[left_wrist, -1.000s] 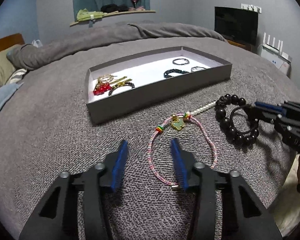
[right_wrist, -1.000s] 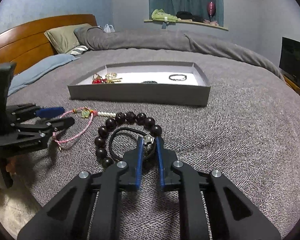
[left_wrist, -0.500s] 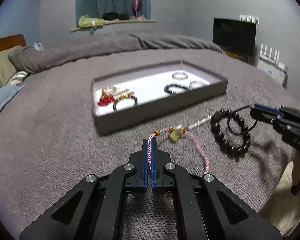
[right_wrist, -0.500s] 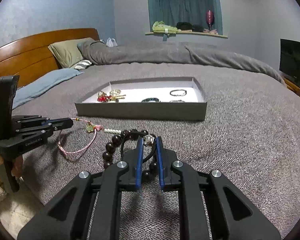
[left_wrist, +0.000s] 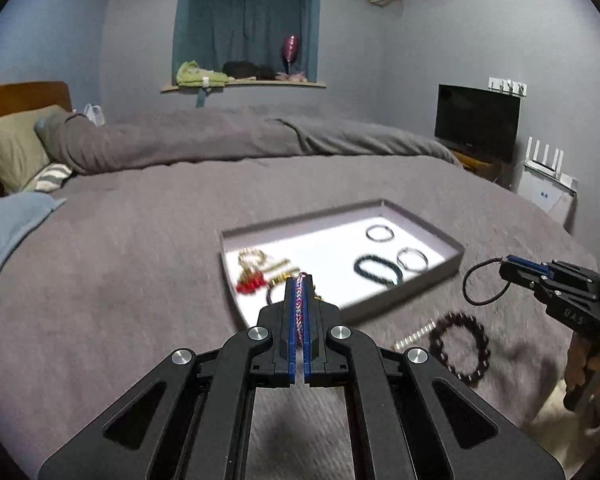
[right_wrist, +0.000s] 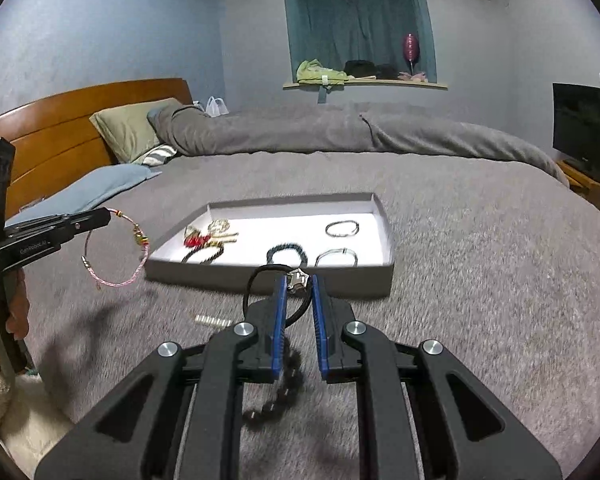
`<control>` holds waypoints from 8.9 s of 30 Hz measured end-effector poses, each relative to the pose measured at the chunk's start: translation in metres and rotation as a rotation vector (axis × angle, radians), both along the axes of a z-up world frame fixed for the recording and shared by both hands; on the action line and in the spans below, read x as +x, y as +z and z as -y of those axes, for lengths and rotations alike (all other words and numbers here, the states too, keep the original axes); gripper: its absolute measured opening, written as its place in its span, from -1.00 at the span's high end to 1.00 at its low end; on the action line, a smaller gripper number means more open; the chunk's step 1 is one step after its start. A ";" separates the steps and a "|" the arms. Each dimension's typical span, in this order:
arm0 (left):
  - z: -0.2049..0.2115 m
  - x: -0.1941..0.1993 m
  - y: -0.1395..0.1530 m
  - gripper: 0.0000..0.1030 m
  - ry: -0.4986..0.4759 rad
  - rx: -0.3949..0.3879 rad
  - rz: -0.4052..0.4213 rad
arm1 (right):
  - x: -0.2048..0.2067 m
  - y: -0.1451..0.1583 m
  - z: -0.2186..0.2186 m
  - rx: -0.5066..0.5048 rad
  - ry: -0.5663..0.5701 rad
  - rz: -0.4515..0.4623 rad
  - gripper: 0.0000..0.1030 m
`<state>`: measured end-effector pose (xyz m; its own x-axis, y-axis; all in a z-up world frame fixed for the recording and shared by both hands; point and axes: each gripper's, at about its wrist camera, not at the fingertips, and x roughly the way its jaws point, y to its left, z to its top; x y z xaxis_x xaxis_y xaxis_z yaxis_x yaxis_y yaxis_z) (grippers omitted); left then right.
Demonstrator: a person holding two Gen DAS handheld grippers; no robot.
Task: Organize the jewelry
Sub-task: 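Carry both held pieces into the grey box and open both tools, then move both tools back toward the dark bead bracelet and pearl pin, then grasp the dark wooden bead bracelet with the right tool while the left tool grasps the pearl hair pin, then carry both held pieces into the grey box and open both tools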
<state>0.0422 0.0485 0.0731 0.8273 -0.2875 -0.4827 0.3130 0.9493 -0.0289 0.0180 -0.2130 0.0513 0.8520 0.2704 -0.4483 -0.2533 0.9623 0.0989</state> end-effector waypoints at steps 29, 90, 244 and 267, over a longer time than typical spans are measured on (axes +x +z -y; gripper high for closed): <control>0.075 0.213 -0.031 0.94 -0.043 0.196 -0.247 | 0.217 -0.005 -0.052 -0.185 0.017 -0.254 0.75; 0.047 0.065 0.019 -0.85 0.061 0.088 -0.056 | 0.073 0.054 -0.002 -0.040 -0.084 -0.120 -0.89; 0.003 0.078 -0.047 0.84 0.021 0.052 -0.211 | 0.108 -0.009 -0.056 0.062 0.105 -0.237 -0.01; 0.024 0.098 -0.052 0.02 0.114 0.151 -0.366 | 0.091 -0.002 -0.017 0.053 0.046 -0.179 -0.17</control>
<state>0.1399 0.0243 0.0210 0.6158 -0.1075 -0.7805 0.2005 0.9794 0.0233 0.1091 -0.1964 0.0490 0.7462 0.3347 -0.5755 -0.2710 0.9423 0.1966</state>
